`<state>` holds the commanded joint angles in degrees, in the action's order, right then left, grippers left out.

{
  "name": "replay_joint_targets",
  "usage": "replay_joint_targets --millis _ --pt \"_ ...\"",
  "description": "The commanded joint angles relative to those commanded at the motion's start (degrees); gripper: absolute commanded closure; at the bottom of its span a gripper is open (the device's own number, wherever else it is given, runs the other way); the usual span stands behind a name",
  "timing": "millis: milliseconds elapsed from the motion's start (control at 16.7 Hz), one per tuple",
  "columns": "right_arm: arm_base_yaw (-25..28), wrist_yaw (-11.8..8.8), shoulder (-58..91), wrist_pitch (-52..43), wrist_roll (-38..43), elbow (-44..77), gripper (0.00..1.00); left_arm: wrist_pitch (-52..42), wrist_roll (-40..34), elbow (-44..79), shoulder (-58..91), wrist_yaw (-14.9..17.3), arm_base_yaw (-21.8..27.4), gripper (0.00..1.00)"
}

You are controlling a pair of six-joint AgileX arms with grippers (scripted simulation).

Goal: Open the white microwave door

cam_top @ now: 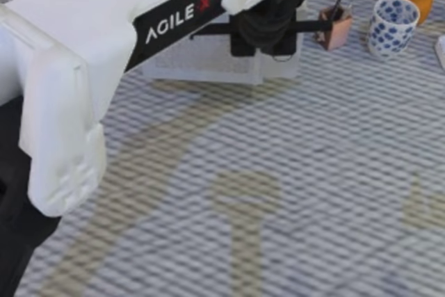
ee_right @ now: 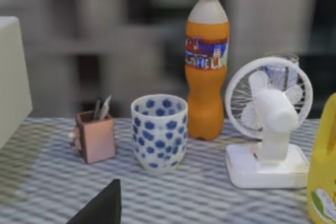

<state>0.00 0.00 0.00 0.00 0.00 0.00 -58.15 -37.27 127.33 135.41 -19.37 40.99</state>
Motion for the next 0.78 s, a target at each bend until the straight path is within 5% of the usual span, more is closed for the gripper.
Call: replay_joint_targets --millis 780 --pt "0.0 0.0 0.0 0.0 0.0 0.0 0.0 2.3 1.9 -4.2 -2.1 0.8 0.2 1.0"
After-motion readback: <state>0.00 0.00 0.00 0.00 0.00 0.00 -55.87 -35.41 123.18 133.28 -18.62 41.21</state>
